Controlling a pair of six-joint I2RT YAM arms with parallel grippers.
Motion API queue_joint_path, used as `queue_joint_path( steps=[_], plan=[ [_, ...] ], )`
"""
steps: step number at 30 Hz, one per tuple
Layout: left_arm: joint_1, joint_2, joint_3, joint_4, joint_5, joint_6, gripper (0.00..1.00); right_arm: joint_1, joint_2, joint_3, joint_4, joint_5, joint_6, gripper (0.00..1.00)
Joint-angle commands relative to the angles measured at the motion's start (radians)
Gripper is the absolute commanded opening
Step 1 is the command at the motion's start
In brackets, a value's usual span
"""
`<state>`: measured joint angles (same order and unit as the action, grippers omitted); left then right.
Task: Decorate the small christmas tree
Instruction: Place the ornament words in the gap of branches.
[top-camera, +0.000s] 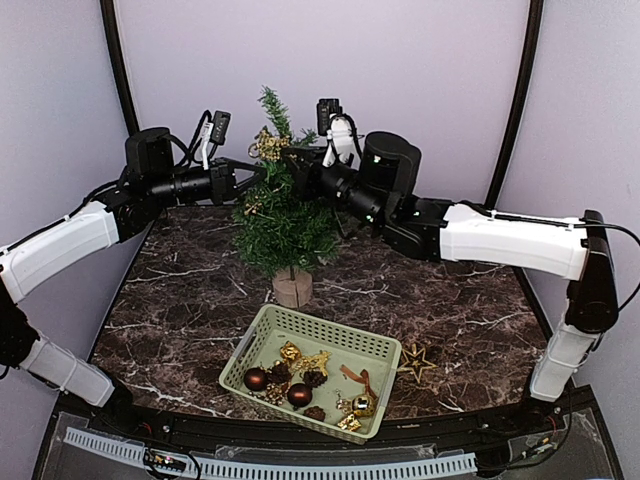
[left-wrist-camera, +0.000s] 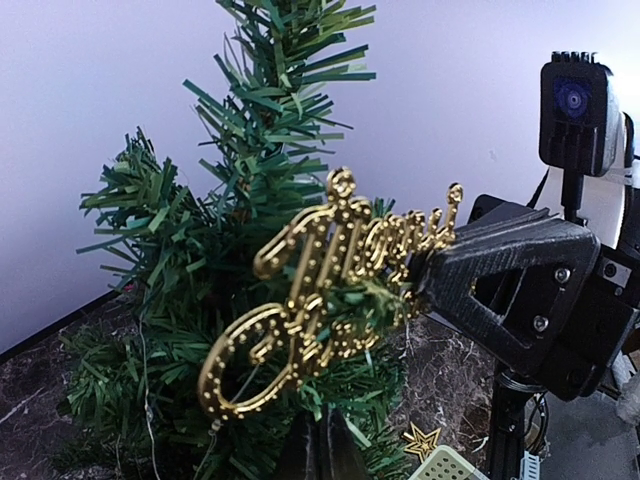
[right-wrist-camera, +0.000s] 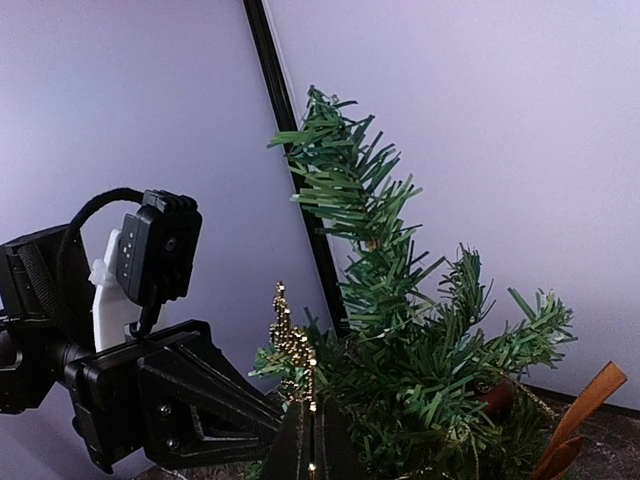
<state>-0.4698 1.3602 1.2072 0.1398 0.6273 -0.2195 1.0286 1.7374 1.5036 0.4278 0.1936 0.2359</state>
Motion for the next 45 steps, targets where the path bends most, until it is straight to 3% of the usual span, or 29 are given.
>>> queue_joint_path(
  steps=[1,18,23,25,29,34,41,45],
  plan=[
    [-0.001,-0.018,-0.021,-0.020,-0.004,0.012,0.00,0.012,0.008,0.054,-0.015,0.043,0.043,0.00],
    [-0.001,-0.011,-0.021,-0.009,-0.005,0.009,0.00,0.030,0.056,0.099,-0.153,0.247,0.064,0.00],
    [-0.001,-0.017,-0.020,-0.012,-0.011,0.008,0.00,0.031,0.036,0.082,-0.129,0.229,0.058,0.00],
    [-0.001,-0.027,-0.021,-0.012,-0.020,0.009,0.03,0.031,0.016,0.056,-0.105,0.202,0.059,0.11],
    [-0.001,-0.055,-0.024,-0.019,-0.049,0.013,0.20,0.032,-0.030,0.014,-0.073,0.135,0.074,0.36],
    [0.002,-0.108,-0.049,-0.025,-0.104,0.015,0.39,0.032,-0.074,-0.024,-0.064,0.115,0.090,0.48],
    [0.006,-0.175,-0.078,-0.058,-0.142,0.007,0.48,0.034,-0.176,-0.107,-0.039,0.094,0.095,0.66],
    [0.009,-0.233,-0.085,-0.109,-0.180,-0.003,0.60,0.036,-0.265,-0.147,-0.116,0.077,0.075,0.76]
  ],
)
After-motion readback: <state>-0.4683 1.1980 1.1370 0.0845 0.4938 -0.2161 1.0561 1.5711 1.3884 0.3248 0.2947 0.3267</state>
